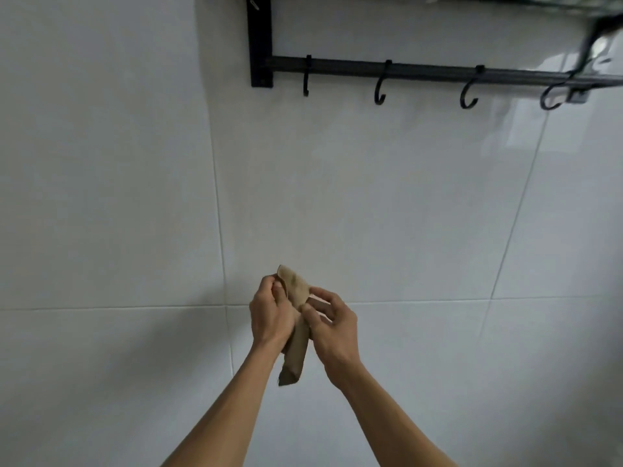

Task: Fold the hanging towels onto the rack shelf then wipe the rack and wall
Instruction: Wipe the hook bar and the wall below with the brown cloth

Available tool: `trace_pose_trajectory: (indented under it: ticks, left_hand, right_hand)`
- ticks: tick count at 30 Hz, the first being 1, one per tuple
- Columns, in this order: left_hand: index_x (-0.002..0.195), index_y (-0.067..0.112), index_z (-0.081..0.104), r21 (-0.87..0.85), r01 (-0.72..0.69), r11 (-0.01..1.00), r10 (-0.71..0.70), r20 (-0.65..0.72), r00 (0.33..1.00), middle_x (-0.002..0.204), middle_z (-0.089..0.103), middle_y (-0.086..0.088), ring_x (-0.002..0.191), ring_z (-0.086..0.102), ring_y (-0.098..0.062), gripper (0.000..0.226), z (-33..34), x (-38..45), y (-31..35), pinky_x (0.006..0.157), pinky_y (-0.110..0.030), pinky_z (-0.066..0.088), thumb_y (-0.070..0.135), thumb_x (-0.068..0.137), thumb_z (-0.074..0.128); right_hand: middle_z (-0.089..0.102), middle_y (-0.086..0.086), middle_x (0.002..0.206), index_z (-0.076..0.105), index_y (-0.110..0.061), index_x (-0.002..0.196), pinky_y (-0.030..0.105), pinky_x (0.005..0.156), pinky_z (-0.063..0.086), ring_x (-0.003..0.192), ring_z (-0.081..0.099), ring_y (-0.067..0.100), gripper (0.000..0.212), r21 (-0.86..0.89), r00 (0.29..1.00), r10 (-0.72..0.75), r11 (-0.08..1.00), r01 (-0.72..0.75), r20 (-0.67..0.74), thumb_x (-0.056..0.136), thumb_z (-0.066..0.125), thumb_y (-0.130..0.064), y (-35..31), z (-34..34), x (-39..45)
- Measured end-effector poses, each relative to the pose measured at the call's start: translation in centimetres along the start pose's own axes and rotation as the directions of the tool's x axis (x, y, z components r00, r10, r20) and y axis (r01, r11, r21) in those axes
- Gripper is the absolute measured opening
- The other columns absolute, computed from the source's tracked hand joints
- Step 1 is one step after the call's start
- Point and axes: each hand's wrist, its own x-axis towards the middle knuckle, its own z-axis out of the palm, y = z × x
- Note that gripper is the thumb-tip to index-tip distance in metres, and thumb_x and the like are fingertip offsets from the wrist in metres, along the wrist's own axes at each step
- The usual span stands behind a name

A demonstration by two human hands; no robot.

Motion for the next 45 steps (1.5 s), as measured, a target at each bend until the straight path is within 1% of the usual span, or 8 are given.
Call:
trace_pose_trajectory:
  ticks: [5, 12, 17, 22, 27, 34, 38, 45]
  left_hand:
    - [0.086, 0.018, 0.053, -0.063, -0.009, 0.998, 0.023, 0.231, 0.973, 0.083, 0.058, 0.000, 0.075, 0.054, -0.016, 0.030, 0.9, -3.1, 4.0, 0.064, -0.030, 0.039, 0.019, 0.106, 0.031]
    - [0.089, 0.026, 0.058, -0.136, -0.021, 0.991, 0.085, 0.486, 0.870, 0.082, 0.055, 0.002, 0.074, 0.055, -0.015, 0.032, 4.0, -9.4, 11.3, 0.068, -0.029, 0.043, 0.028, 0.107, 0.031]
    - [0.074, 0.028, 0.057, -0.186, 0.056, 0.981, 0.082, 0.659, 0.748, 0.077, 0.051, -0.005, 0.071, 0.050, -0.020, 0.034, 7.3, -17.8, 17.3, 0.068, -0.038, 0.044, 0.026, 0.100, 0.035]
    - [0.082, 0.018, 0.064, -0.180, 0.116, 0.977, 0.071, 0.783, 0.618, 0.077, 0.064, 0.001, 0.070, 0.061, -0.017, 0.054, 11.9, -26.8, 22.1, 0.072, -0.034, 0.051, 0.071, 0.076, 0.065]
    - [0.103, 0.022, 0.071, -0.081, -0.127, 0.989, 0.144, 0.765, 0.628, 0.094, 0.073, 0.003, 0.085, 0.067, -0.012, 0.049, 16.9, -32.6, 24.4, 0.083, -0.035, 0.058, 0.046, 0.065, 0.089]
    - [0.091, 0.023, 0.062, -0.200, -0.119, 0.973, 0.227, 0.710, 0.666, 0.086, 0.065, 0.007, 0.080, 0.062, -0.011, 0.017, 22.7, -35.8, 28.1, 0.068, -0.026, 0.050, 0.038, 0.092, 0.070]
    - [0.106, 0.024, 0.061, -0.303, 0.018, 0.953, 0.204, 0.683, 0.701, 0.106, 0.067, 0.000, 0.101, 0.064, -0.020, 0.017, 26.6, -35.0, 30.1, 0.086, -0.035, 0.056, 0.039, 0.098, 0.061]
    - [0.119, 0.026, 0.058, -0.293, -0.173, 0.940, 0.340, 0.827, 0.448, 0.106, 0.063, 0.010, 0.095, 0.062, -0.008, 0.059, 37.4, -35.3, 32.5, 0.078, -0.019, 0.053, 0.034, 0.071, 0.090]
  right_hand:
    - [0.057, -0.007, 0.122, 0.038, -0.044, 0.141, 0.031, 0.081, 0.060, 0.097, 0.070, 0.013, 0.065, -0.142, 0.999, 0.052, 0.989, -0.052, -0.005, 0.091, 0.073, -0.020, -1.4, -4.9, -2.2]
    - [0.078, 0.008, 0.090, 0.064, -0.021, 0.109, 0.049, 0.080, 0.060, 0.080, 0.072, 0.018, 0.020, -0.231, 0.986, 0.137, 0.966, -0.112, 0.094, 0.094, 0.069, -0.033, -6.2, -14.0, -7.0]
    - [0.059, -0.009, 0.133, 0.038, -0.037, 0.135, 0.050, 0.085, 0.061, 0.108, 0.070, 0.016, 0.052, -0.212, 0.994, 0.064, 0.976, -0.043, 0.092, 0.094, 0.068, -0.027, -8.5, -22.9, -11.8]
    - [0.070, 0.000, 0.111, 0.065, -0.026, 0.117, 0.050, 0.073, 0.063, 0.086, 0.074, 0.013, 0.023, -0.285, 1.000, 0.024, 0.958, -0.022, 0.005, 0.098, 0.063, -0.014, -10.1, -31.9, -18.3]
    - [0.077, 0.000, 0.085, 0.071, -0.021, 0.095, 0.048, 0.076, 0.061, 0.085, 0.075, 0.026, 0.004, -0.369, 0.978, 0.033, 0.923, -0.109, -0.206, 0.092, 0.073, -0.023, -11.5, -41.0, -22.3]
    - [0.071, -0.005, 0.082, 0.065, -0.021, 0.085, 0.029, 0.064, 0.051, 0.077, 0.066, 0.014, 0.025, -0.700, 0.959, -0.090, 0.702, -0.130, -0.268, 0.086, 0.074, -0.044, -15.2, -50.1, -22.5]
    - [0.053, -0.008, 0.063, 0.057, -0.013, 0.072, 0.023, 0.053, 0.037, 0.059, 0.047, 0.010, 0.034, -0.742, 0.948, -0.140, 0.658, -0.126, -0.285, 0.089, 0.073, -0.038, -16.4, -54.6, -21.3]
    - [0.064, -0.002, 0.071, 0.063, -0.012, 0.080, 0.034, 0.065, 0.047, 0.069, 0.055, 0.015, 0.026, -0.632, 0.827, -0.259, 0.762, -0.143, -0.499, 0.098, 0.058, -0.030, -19.3, -62.0, -17.4]
